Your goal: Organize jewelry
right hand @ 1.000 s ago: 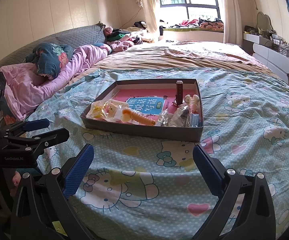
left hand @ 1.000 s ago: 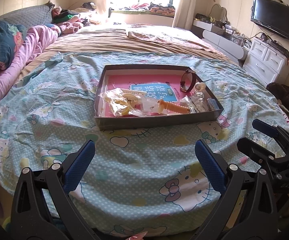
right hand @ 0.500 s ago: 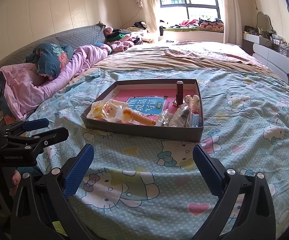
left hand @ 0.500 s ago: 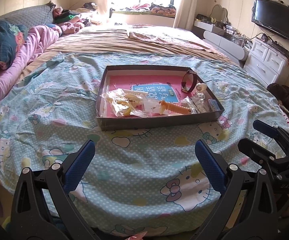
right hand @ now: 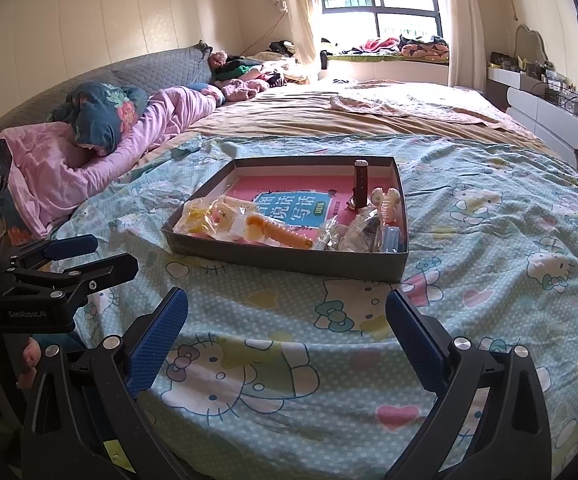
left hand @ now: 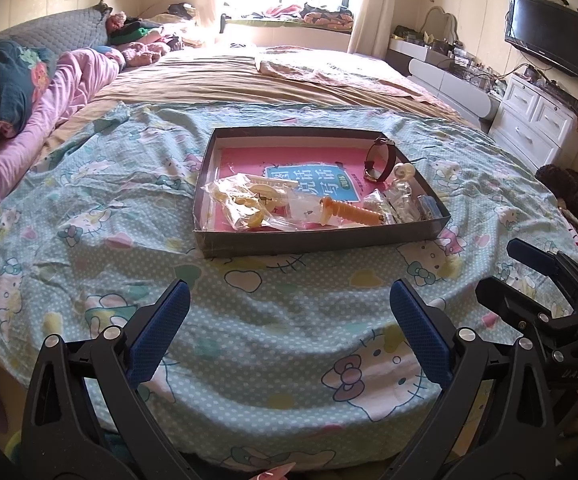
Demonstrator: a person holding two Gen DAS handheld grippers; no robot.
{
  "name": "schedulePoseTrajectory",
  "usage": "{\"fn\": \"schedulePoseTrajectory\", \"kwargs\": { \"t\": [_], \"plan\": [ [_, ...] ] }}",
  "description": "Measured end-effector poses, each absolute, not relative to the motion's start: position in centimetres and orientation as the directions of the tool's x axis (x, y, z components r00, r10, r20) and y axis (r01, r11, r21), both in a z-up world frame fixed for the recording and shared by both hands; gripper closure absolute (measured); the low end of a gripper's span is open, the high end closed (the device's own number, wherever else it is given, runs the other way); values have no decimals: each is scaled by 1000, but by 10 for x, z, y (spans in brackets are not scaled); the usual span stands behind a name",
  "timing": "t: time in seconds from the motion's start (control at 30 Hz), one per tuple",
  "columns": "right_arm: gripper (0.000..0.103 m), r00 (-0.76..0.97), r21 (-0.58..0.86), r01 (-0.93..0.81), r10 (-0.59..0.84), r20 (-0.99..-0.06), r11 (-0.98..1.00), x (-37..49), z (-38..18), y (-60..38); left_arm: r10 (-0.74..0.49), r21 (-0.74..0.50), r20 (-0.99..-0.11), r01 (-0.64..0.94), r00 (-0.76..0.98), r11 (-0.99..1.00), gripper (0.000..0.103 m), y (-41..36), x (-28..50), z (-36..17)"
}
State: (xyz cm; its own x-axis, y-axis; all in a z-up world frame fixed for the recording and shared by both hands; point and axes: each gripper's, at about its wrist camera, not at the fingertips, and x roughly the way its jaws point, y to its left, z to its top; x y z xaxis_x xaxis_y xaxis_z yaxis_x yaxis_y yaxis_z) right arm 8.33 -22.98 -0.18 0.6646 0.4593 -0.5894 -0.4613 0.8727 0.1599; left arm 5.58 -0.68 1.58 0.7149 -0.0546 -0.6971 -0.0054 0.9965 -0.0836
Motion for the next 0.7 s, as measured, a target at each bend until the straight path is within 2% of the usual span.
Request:
{"fn": "schedulePoseTrajectory", "kwargs": {
  "t": [0.4, 0.6, 0.7],
  "plan": [
    [4, 678, 156, -435, 436, -592, 887, 87, -9, -237, -21, -49, -712, -21, 702, 999, 9, -7, 57, 4],
    [5, 708, 166, -330, 360, -607, 929, 111, -18, -271, 50, -49, -759, -133, 650, 990, 9, 13, 72, -11],
    [5, 732, 158, -249, 292, -616, 956, 133, -23, -297, 134, -15, -765, -225, 630, 974, 9, 36, 84, -15]
  ]
}}
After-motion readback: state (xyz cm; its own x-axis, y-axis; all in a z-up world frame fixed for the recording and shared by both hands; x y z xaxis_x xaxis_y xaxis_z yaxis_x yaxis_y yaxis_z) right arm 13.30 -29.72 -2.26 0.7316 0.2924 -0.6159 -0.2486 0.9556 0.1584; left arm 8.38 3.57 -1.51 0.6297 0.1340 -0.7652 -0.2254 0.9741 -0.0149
